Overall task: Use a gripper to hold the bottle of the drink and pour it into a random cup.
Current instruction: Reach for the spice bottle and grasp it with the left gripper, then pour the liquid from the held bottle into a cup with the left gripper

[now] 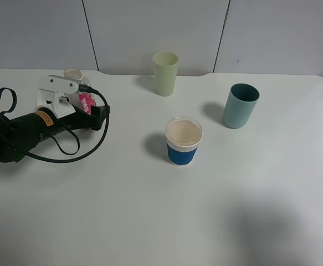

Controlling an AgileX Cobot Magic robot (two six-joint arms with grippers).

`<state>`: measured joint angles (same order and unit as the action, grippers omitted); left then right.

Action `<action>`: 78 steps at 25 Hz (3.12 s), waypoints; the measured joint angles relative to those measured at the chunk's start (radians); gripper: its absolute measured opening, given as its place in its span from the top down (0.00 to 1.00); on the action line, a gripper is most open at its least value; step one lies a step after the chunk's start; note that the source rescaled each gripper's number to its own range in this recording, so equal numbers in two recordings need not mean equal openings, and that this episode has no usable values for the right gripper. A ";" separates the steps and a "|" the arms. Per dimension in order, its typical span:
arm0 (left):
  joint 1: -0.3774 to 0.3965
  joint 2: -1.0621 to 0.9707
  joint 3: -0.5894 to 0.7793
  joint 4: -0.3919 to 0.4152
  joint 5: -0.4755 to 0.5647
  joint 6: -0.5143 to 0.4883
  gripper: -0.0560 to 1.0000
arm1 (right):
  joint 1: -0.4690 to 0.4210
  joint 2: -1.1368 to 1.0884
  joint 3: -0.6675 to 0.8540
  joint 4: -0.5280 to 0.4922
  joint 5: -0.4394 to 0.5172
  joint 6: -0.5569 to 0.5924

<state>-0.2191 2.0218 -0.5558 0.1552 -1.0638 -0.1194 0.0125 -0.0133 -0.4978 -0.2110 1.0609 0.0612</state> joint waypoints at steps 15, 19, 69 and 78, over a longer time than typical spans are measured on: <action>0.000 0.000 0.000 -0.005 0.006 0.003 0.90 | 0.000 0.000 0.000 0.000 0.000 0.000; 0.000 0.000 0.000 -0.005 0.006 0.024 0.90 | 0.000 0.000 0.000 0.000 0.000 0.000; -0.480 -0.552 -0.075 -1.240 0.521 1.452 0.90 | 0.000 0.000 0.000 0.000 0.000 0.000; -0.571 -0.552 -0.101 -1.430 0.449 1.706 0.90 | 0.000 0.000 0.000 0.000 0.000 0.000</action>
<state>-0.7897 1.4700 -0.6571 -1.2746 -0.6151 1.5868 0.0125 -0.0133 -0.4978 -0.2110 1.0609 0.0612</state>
